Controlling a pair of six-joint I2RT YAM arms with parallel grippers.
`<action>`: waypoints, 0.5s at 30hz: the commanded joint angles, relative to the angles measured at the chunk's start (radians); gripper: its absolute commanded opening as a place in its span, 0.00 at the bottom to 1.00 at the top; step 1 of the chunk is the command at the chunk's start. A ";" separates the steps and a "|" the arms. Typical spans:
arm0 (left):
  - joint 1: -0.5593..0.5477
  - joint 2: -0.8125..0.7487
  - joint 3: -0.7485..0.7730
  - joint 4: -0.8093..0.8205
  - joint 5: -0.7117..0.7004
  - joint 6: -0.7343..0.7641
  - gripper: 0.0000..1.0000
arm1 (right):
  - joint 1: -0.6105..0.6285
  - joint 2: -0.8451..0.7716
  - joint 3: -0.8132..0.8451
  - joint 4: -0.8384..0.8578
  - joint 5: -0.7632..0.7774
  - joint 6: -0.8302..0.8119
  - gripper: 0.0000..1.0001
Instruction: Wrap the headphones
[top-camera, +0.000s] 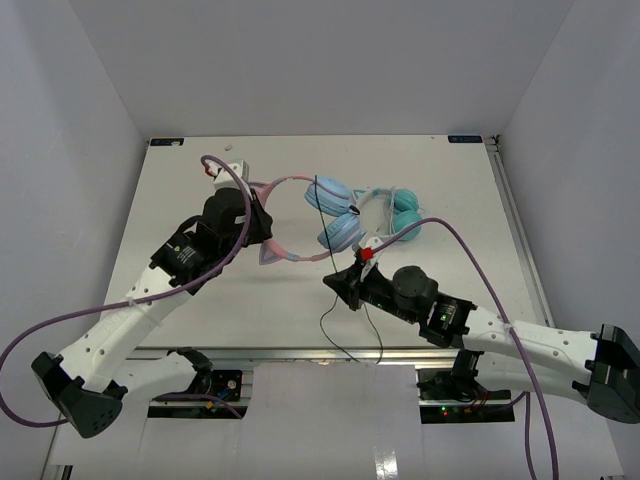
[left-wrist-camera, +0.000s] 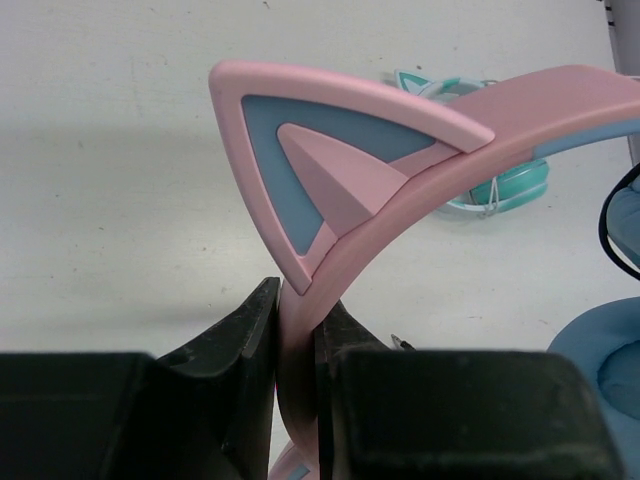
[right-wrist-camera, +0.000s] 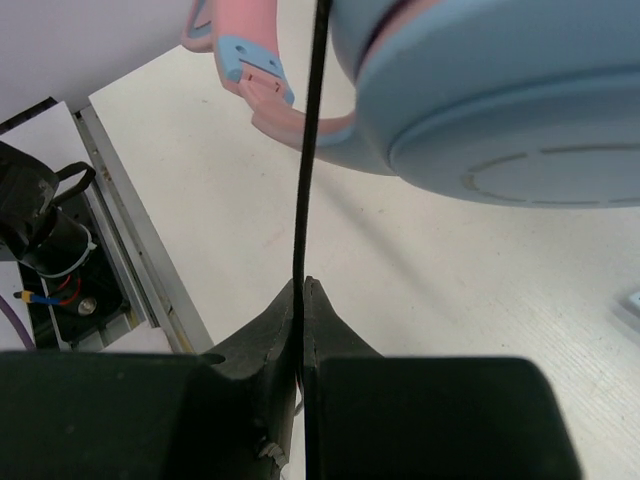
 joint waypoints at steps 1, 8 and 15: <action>0.010 -0.080 0.055 0.087 0.040 -0.111 0.00 | 0.013 0.020 -0.066 0.180 0.016 -0.033 0.08; 0.010 -0.117 0.029 0.096 0.010 -0.139 0.00 | 0.019 0.042 -0.159 0.354 0.007 -0.032 0.09; 0.010 -0.131 0.014 0.110 0.025 -0.158 0.00 | 0.022 0.116 -0.213 0.536 -0.011 -0.047 0.13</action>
